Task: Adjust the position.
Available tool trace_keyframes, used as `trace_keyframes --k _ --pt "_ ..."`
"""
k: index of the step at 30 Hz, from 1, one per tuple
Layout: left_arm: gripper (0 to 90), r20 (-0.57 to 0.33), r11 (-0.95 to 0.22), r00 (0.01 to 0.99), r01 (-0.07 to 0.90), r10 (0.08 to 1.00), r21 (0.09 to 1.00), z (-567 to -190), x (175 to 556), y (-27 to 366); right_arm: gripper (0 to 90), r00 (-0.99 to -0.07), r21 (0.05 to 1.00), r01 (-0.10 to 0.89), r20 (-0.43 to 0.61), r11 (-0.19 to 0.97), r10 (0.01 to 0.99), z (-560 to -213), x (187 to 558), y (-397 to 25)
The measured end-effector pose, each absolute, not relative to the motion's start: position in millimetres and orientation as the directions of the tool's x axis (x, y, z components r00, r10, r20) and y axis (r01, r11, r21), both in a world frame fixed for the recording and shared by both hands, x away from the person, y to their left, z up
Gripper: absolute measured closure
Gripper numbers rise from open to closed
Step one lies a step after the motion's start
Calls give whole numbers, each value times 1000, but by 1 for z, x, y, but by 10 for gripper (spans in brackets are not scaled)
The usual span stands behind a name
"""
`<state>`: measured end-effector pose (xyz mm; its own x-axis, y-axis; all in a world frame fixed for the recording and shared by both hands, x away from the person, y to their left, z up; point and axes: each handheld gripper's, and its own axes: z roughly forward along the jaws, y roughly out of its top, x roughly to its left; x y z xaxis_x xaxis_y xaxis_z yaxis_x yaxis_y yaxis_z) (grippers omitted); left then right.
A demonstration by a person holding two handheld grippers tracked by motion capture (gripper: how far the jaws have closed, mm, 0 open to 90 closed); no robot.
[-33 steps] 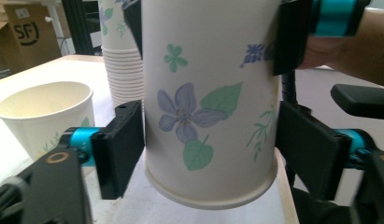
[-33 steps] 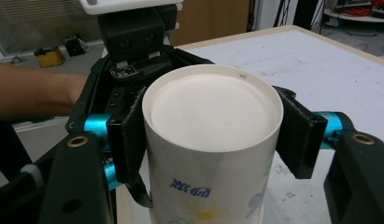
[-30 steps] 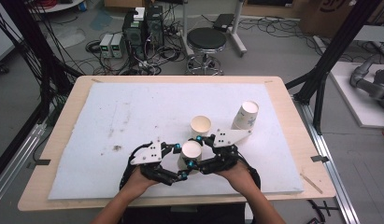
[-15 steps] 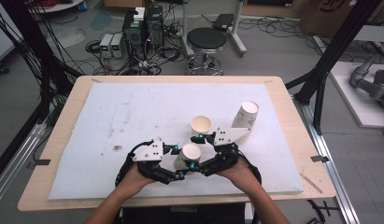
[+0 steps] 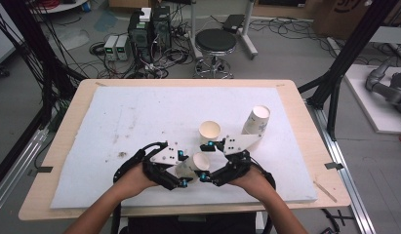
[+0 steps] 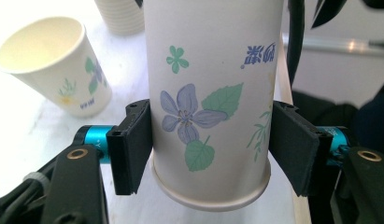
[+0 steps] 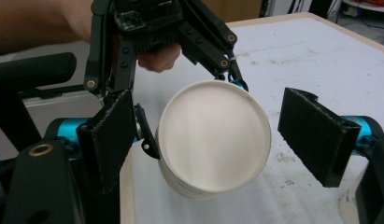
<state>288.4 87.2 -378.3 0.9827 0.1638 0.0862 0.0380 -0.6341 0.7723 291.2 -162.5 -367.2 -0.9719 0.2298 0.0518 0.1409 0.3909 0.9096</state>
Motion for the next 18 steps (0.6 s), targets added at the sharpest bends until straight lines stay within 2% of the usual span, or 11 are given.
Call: trace_keyframes --k 18 --pt "334 92 -773 991 13 93 634 -364 286 80 201 -987 858 88 8 506 158 -370 294 -154"
